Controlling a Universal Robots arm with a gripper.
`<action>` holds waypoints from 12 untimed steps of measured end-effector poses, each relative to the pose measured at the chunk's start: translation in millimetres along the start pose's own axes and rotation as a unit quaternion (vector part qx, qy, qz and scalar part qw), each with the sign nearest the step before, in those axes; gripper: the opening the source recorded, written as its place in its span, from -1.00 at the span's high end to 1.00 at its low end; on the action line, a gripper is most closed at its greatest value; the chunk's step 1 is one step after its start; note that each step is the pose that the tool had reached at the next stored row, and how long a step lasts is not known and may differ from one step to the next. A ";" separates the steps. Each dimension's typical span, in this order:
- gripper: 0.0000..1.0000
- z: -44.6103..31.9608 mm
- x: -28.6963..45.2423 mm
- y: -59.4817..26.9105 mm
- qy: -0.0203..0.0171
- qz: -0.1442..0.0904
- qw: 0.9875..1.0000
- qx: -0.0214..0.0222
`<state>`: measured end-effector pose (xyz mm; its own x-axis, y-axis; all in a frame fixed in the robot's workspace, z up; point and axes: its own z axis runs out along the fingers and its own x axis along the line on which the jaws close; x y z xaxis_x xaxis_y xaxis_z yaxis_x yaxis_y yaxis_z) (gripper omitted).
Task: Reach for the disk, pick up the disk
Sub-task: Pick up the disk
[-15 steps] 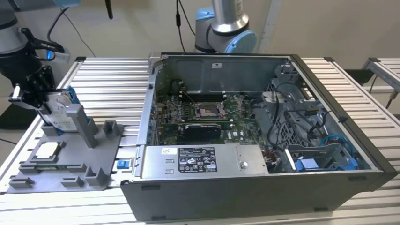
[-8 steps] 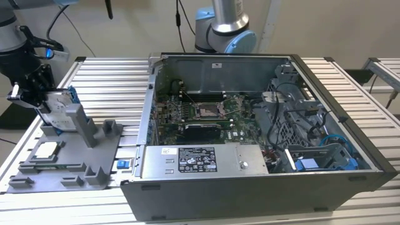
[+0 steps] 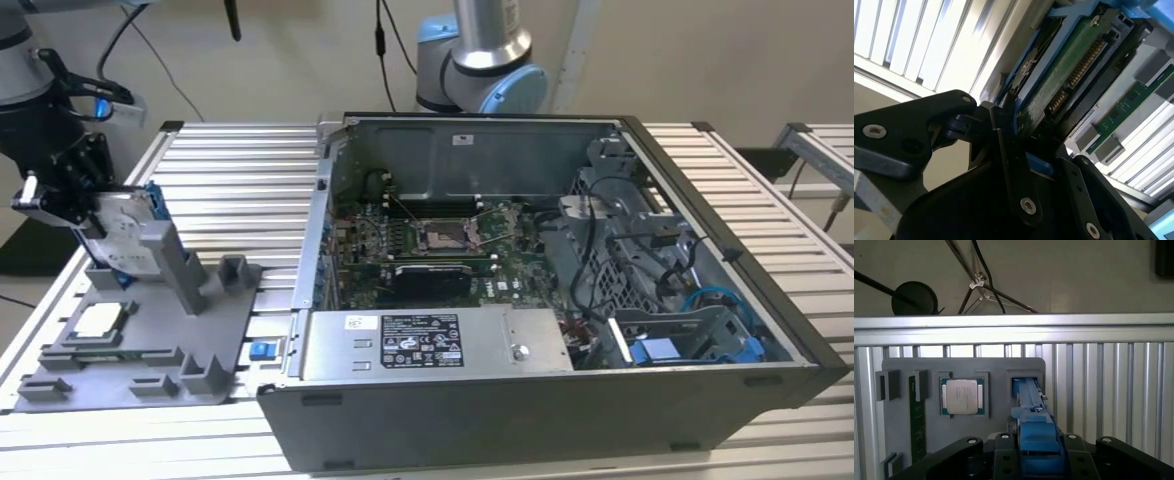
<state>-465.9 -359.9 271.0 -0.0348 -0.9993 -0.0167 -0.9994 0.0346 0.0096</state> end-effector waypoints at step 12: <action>1.00 -14.3 -0.2 0.2 0.000 0.000 1.000 0.000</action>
<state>-466.0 -359.9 285.3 -0.0347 -0.9993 -0.0168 -0.9994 0.0346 0.0095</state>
